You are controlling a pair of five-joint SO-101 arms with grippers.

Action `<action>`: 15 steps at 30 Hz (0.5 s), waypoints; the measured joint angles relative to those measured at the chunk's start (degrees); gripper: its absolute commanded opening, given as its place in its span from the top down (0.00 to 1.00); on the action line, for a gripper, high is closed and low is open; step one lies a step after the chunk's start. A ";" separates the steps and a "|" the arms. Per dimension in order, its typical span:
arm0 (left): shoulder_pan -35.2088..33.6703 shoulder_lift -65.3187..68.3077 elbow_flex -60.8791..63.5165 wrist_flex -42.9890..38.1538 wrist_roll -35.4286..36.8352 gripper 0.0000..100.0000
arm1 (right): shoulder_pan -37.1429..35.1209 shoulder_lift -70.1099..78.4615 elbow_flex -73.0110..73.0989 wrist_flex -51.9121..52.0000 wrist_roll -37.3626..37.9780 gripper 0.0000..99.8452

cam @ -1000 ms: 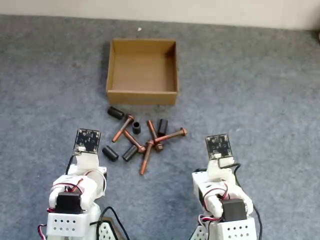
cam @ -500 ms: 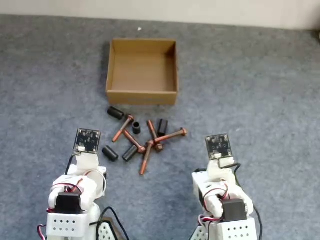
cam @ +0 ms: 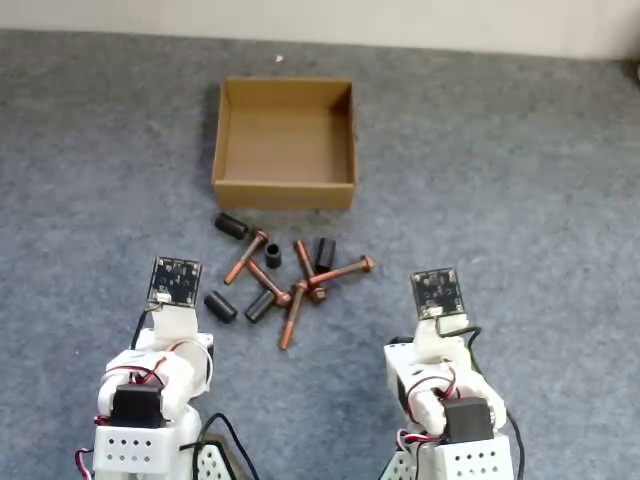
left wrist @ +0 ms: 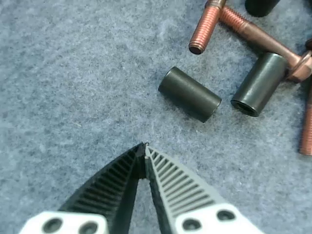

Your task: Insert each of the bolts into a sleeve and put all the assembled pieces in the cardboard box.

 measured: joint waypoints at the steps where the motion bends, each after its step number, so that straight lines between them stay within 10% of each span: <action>1: 0.00 0.00 0.00 0.00 0.00 0.99 | 0.00 0.00 0.00 0.00 0.00 0.99; 15: 0.35 0.00 0.00 0.00 0.00 0.99 | 0.00 0.00 0.00 0.00 0.00 0.99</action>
